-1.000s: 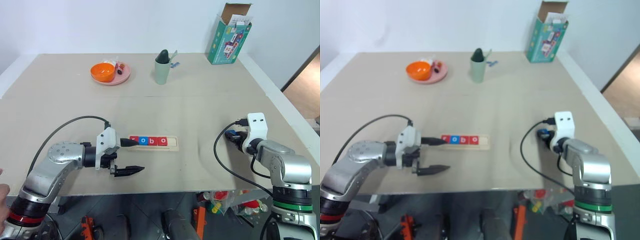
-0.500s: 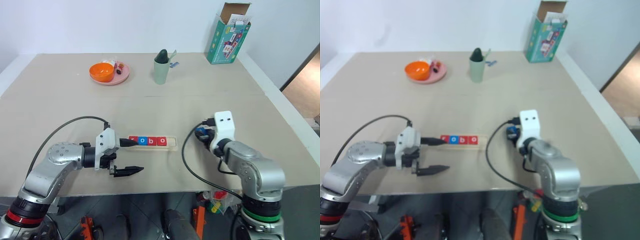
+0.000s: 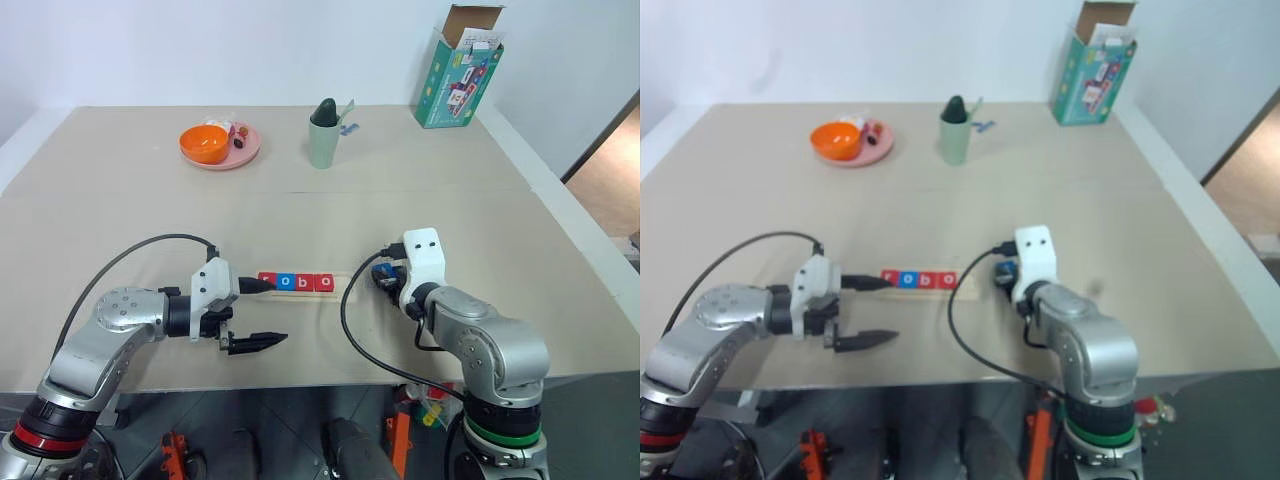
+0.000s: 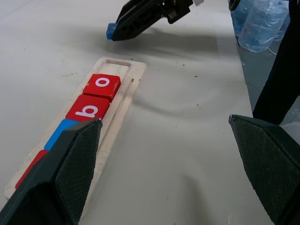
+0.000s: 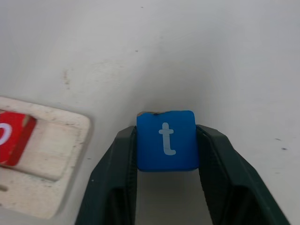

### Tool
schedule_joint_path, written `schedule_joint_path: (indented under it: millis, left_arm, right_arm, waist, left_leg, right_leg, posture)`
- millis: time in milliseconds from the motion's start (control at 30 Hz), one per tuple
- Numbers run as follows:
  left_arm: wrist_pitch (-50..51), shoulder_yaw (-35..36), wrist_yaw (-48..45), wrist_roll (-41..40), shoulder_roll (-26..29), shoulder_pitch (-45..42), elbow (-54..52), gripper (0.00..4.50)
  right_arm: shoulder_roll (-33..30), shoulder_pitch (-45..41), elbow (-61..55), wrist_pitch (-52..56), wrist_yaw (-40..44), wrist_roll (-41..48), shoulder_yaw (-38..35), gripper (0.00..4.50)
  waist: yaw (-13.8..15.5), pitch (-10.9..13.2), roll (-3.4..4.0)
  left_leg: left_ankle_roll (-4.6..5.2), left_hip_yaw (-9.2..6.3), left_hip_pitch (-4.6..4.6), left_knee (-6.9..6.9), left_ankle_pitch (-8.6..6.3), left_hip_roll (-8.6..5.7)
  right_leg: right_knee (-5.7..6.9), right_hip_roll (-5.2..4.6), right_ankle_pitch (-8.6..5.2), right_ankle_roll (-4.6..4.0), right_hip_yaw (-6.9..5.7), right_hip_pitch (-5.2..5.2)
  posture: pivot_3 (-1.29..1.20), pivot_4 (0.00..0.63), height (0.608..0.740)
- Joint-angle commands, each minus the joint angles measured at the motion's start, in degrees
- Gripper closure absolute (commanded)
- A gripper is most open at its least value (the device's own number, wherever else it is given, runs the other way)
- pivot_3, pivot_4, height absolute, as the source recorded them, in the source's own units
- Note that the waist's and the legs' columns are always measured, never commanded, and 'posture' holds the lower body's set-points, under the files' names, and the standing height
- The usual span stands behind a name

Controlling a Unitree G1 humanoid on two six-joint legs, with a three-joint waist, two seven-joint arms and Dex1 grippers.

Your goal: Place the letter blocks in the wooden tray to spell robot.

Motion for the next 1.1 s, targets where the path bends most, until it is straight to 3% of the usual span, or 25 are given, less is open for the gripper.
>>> schedule_joint_path:
  millis: [33,167,300,467,600,733,867,1100]
  left_arm:
    - [-1.58,0.79,0.25,0.09,-0.28,0.01,-1.46,0.00]
    - [-2.09,0.55,0.13,0.39,-0.41,-0.09,-0.94,0.00]
    - [-2.81,0.30,-0.21,1.02,-0.47,-0.31,-0.26,0.00]
    - [-3.98,-0.27,-1.21,1.78,-0.96,-1.58,1.26,0.00]
    - [-4.64,-0.64,-2.07,1.72,-1.76,-2.51,2.26,0.00]
    - [-4.62,-0.77,-2.38,1.72,-1.94,-2.82,2.32,0.00]
    - [-4.02,0.15,-2.17,1.60,-1.13,-2.13,1.42,0.00]
    - [-2.77,2.01,-0.64,1.17,0.03,0.40,-1.09,0.00]
  right_arm:
    - [-0.25,-0.08,-1.36,-1.14,0.65,0.35,-1.20,1.25]
    - [-0.88,-0.84,-1.60,-0.78,1.75,0.76,-2.17,0.04]
    - [-4.98,-4.34,-2.28,-1.05,6.42,3.56,-4.19,0.04]
    - [-24.43,-9.92,12.10,-20.78,31.37,7.01,-0.22,0.04]
    - [-31.47,-12.47,28.21,-43.46,54.07,5.78,6.99,0.04]
    - [-32.34,-16.24,44.01,-63.89,65.78,0.15,12.23,0.04]
    - [-28.78,-26.50,66.60,-81.51,74.27,-5.62,16.99,0.04]
    - [-24.51,-34.35,87.59,-95.14,78.65,-10.64,17.50,0.04]
  waist:
    - [0.00,0.00,0.00]
    - [0.01,0.00,0.00]
    - [0.00,0.00,0.01]
    - [0.02,0.01,0.01]
    - [-0.05,-0.01,-0.03]
    - [-0.19,0.03,0.02]
    - [-0.46,0.07,0.04]
    - [-0.36,0.07,0.04]
  left_leg:
    - [0.00,0.00,0.00,0.00,0.00,0.00]
    - [0.00,0.01,0.00,0.00,0.00,-0.01]
    - [0.00,0.01,0.00,0.00,0.00,0.00]
    - [0.01,0.09,0.01,0.06,0.00,-0.08]
    - [0.04,0.07,0.09,-0.01,-0.01,-0.05]
    - [0.10,0.08,0.08,-0.04,-0.05,-0.03]
    - [0.09,0.12,0.06,-0.03,-0.05,-0.03]
    - [0.08,0.08,0.11,-0.02,-0.03,-0.01]
  right_leg:
    - [0.00,-0.01,0.00,0.00,0.00,0.00]
    - [0.00,-0.01,0.00,0.00,0.00,0.00]
    - [0.00,0.00,0.00,0.00,0.00,0.00]
    - [-0.12,-0.09,-0.08,-0.14,0.02,0.06]
    - [-0.33,-0.07,-0.06,-0.11,-0.05,0.21]
    - [-0.32,-0.03,0.06,0.10,-0.01,0.18]
    - [-0.32,-0.04,0.09,0.11,0.03,0.14]
    - [-0.28,-0.03,0.13,0.04,0.00,0.20]
  posture:
    - [0.00,0.150,0.740]
    - [0.00,0.150,0.740]
    - [0.00,0.150,0.740]
    - [0.00,0.150,0.740]
    - [0.00,0.150,0.740]
    - [0.00,0.150,0.740]
    - [0.00,0.150,0.740]
    - [0.00,0.150,0.740]
